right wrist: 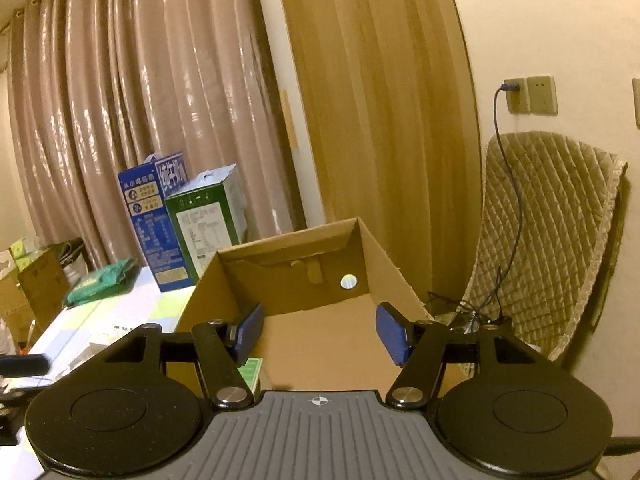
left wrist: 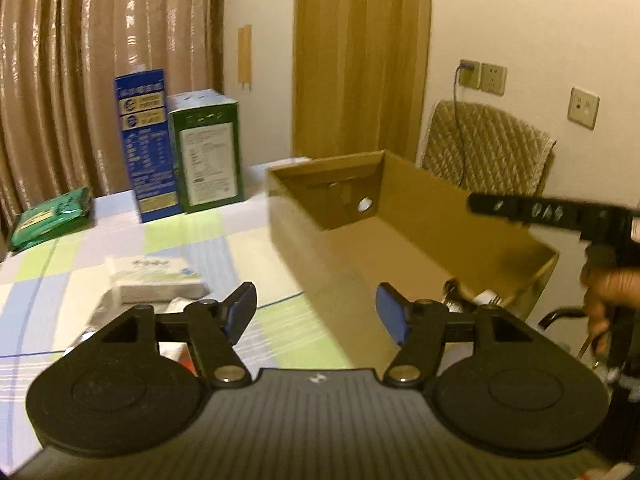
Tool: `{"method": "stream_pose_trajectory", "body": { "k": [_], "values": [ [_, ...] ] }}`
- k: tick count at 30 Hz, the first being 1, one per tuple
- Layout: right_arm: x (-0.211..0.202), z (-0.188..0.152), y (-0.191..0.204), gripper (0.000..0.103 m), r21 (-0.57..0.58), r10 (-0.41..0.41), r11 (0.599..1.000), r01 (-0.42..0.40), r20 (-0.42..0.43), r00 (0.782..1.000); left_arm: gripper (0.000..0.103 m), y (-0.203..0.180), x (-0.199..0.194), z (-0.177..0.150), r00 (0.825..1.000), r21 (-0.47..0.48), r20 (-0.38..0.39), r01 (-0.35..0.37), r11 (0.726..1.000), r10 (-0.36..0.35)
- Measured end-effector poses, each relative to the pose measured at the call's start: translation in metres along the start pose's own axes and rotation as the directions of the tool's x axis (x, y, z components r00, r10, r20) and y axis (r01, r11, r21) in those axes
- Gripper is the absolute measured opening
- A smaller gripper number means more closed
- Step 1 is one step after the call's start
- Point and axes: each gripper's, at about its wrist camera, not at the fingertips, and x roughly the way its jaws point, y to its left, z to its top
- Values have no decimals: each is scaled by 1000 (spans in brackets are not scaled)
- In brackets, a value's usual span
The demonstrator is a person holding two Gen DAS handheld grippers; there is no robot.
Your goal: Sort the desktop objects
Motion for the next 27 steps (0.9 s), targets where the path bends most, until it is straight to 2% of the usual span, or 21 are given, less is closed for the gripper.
{"method": "stream_pose_trajectory", "body": {
  "k": [2,5,11,16,21,27],
  "values": [
    [-3,0,5,62,-3,5,1000,-5,10,1000,73,11,-8,-7,1000,6,-8,-12,1000,12],
    [-7,-2,18,65,-23,26,999,-26,29,999,81,28,-21,-20,999,-2,-15,-37,999,37],
    [-8,-2,61,70,-88,124,989,-118,56,991,83,62,-34,-42,994,-53,-44,-101,994,99],
    [-13,-5,104,70,-155,262,956,-250,57,963,83,78,-50,-49,987,-57,-34,-161,985,159],
    [-15,-14,137,70,-211,369,908,-361,-3,929,83,94,-68,-62,969,-63,-87,-237,969,232],
    [-6,-39,170,71,-312,417,844,-437,-132,899,83,107,-90,-63,955,-32,-93,-286,958,282]
  ]
}}
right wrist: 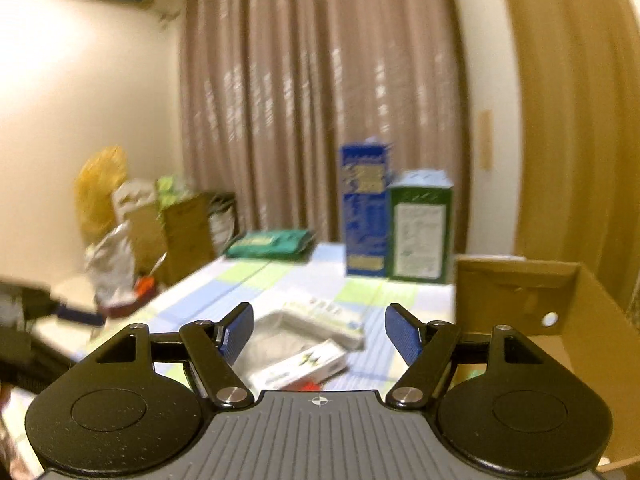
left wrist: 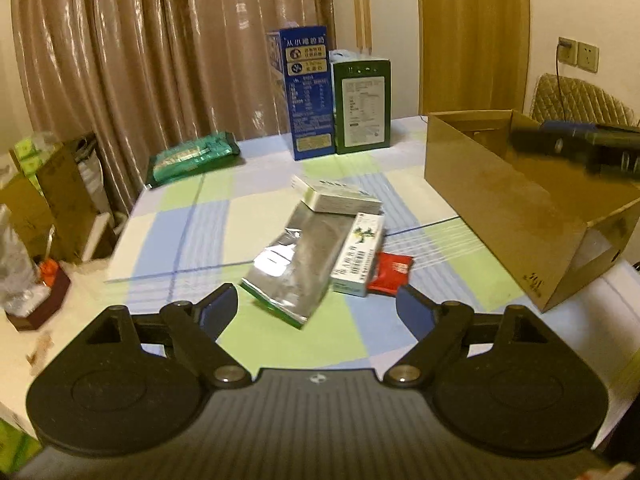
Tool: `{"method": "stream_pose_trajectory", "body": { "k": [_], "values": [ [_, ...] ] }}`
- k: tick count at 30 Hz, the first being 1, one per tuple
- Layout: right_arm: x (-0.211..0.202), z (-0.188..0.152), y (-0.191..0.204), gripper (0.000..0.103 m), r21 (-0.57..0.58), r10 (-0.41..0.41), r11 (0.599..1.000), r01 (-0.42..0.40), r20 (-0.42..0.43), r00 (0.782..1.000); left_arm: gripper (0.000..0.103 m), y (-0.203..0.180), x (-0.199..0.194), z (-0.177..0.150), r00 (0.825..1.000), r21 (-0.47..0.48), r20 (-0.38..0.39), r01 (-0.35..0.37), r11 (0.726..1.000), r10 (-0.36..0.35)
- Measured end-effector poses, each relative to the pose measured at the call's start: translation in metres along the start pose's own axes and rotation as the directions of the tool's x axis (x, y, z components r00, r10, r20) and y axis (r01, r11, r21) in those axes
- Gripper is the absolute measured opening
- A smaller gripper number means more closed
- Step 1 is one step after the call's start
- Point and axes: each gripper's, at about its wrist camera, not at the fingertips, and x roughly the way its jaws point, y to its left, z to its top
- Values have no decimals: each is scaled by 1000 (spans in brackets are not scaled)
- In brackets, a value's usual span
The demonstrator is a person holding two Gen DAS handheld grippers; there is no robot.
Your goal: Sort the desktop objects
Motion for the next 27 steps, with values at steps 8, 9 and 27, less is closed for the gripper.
{"method": "stream_pose_trajectory", "body": {
  "k": [8,9,27],
  "values": [
    [41,-33,23,79,-147,52,986,-77,-172,984,79,15,29,-10,999,14,-36,29,999,-28],
    [43,-38,24,79,-159,49,984,-80,-186,981,79,17,34,-11,999,11,-35,37,999,-36],
    [122,-67,10,78,-182,-27,982,-40,-354,935,60,4,129,4,969,101,-83,239,966,-231]
  ]
}}
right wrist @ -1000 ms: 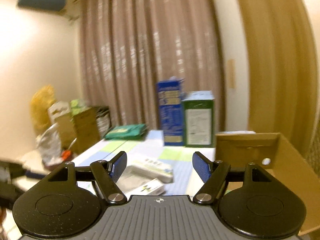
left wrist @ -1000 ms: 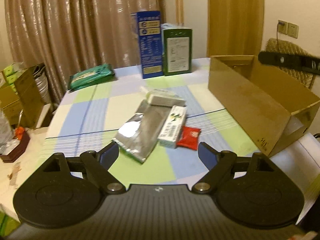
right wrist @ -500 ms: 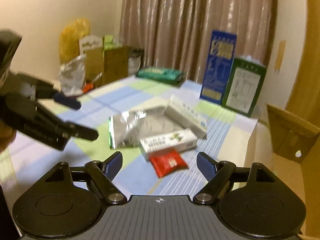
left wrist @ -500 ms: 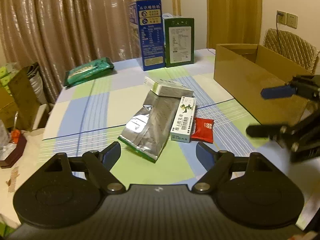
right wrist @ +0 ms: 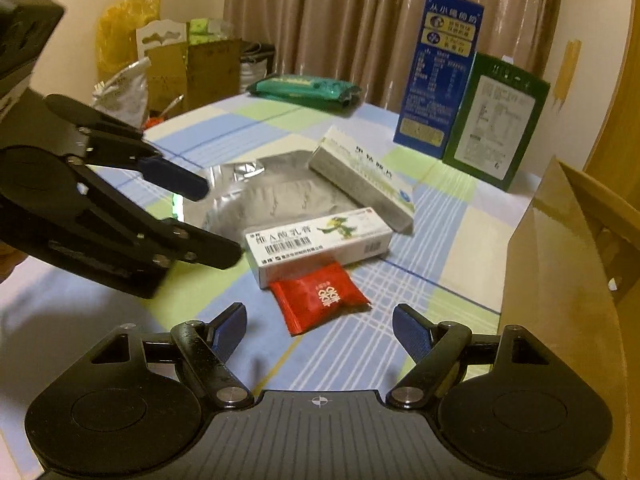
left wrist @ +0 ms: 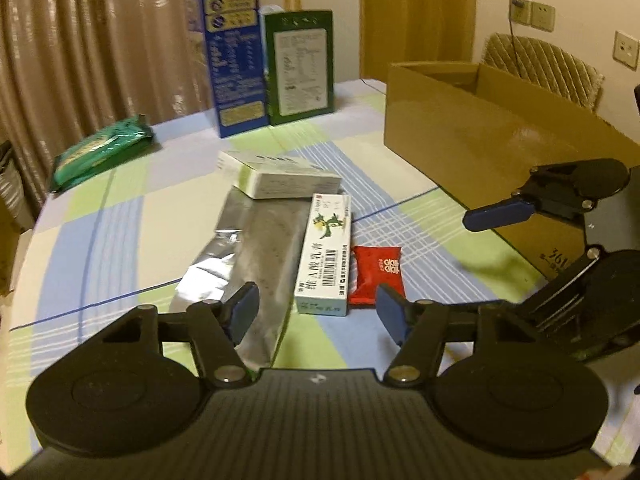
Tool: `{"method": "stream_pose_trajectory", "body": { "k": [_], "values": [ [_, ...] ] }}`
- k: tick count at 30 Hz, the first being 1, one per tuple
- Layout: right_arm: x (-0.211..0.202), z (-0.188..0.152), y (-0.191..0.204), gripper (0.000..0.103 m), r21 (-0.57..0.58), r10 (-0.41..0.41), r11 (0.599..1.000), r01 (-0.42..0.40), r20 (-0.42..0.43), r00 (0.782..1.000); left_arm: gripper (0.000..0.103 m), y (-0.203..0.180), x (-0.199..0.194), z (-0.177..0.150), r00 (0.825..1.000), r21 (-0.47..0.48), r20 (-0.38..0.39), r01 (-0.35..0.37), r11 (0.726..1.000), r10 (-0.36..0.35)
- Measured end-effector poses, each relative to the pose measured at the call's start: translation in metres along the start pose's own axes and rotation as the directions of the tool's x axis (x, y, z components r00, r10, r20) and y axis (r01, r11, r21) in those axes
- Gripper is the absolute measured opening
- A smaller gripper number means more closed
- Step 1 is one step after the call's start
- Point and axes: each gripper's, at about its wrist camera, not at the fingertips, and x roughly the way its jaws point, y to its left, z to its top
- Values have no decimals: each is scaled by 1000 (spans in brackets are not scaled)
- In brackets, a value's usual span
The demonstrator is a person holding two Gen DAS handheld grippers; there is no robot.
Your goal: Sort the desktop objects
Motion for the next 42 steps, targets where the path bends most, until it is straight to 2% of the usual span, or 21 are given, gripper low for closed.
{"method": "stream_pose_trajectory", "body": {
  "k": [6,12,15,16,17,29,33,42],
  "values": [
    [14,-2,-6,78,14,-9,1000,9,-38,999,56,2,29,6,999,21,-32,21,1000,-20],
    [22,-2,-7,78,9,-1,1000,2,-36,999,49,5,55,8,996,26,-68,55,998,-53],
    [28,-3,-8,78,12,12,1000,-11,-30,999,40,7,61,9,995,24,-76,68,997,-66],
    [31,-3,-10,78,21,17,1000,-16,-30,999,34,8,62,10,994,25,-82,71,997,-69],
    [33,-3,-11,78,28,20,999,-19,-30,999,33,8,63,9,994,29,-85,75,997,-72],
    [46,-8,-13,76,28,122,992,-121,-22,992,32,2,47,-1,986,82,-101,138,987,-130],
    [35,-12,-2,64,18,130,991,-130,-38,991,32,1,36,-9,985,75,-109,144,987,-135],
    [-3,-31,39,62,-18,188,982,-190,-89,978,32,-14,-8,-40,983,27,-132,131,991,-126]
  ]
}}
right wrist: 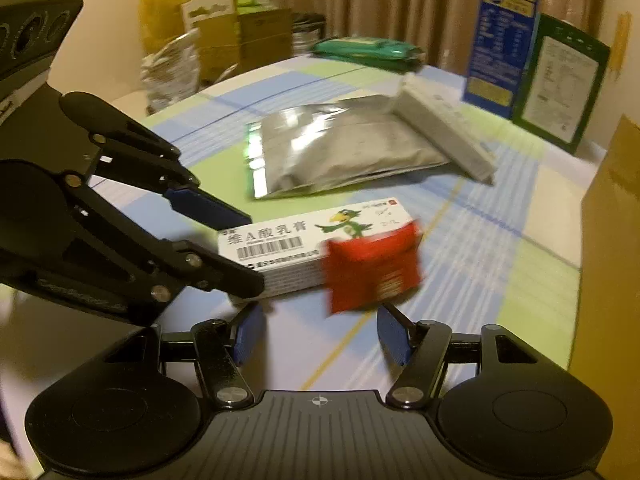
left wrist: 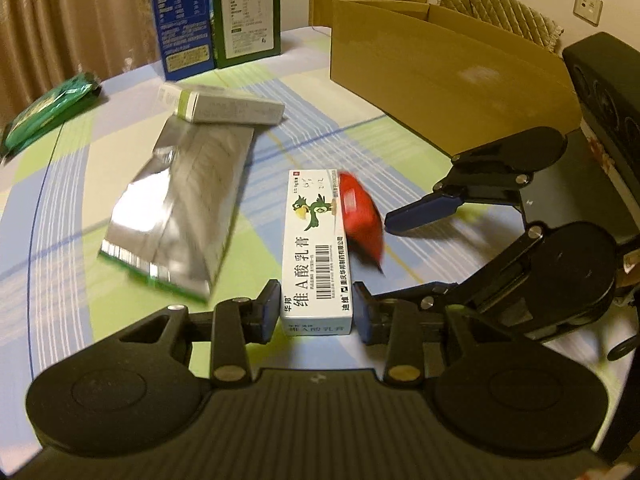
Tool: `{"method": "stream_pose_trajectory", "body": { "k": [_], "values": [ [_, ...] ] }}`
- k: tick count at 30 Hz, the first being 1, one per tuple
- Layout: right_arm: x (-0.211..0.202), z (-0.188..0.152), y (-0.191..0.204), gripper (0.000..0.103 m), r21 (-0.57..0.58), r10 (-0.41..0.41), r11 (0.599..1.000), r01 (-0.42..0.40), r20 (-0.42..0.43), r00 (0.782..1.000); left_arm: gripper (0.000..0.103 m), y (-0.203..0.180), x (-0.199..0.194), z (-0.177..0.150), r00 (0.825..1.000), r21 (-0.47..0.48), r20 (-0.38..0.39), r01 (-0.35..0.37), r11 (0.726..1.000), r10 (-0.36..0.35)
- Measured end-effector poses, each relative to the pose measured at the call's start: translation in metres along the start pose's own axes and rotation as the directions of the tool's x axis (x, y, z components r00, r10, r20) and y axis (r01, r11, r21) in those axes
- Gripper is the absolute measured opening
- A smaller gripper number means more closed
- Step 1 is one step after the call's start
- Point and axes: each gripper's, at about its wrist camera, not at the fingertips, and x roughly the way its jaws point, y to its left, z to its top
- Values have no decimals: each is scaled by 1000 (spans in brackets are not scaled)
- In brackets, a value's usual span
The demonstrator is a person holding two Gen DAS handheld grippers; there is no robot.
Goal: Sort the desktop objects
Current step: 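Grasp the red candy packet with right gripper while left holds the cream box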
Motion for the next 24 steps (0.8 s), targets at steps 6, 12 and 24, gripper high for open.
{"method": "stream_pose_trajectory", "body": {
  "k": [6,12,24],
  "values": [
    [-20,-10,9,62,-43,-60,997,61,30,998,32,-22,-29,-29,999,-33,2,-50,998,50],
    [-15,-2,-19,68,4,-127,992,127,55,990,32,-20,-36,-41,993,-109,41,-110,988,115],
    [28,21,-35,75,-187,-25,981,43,96,995,33,2,-24,-35,973,-295,49,-201,934,225]
  ]
}}
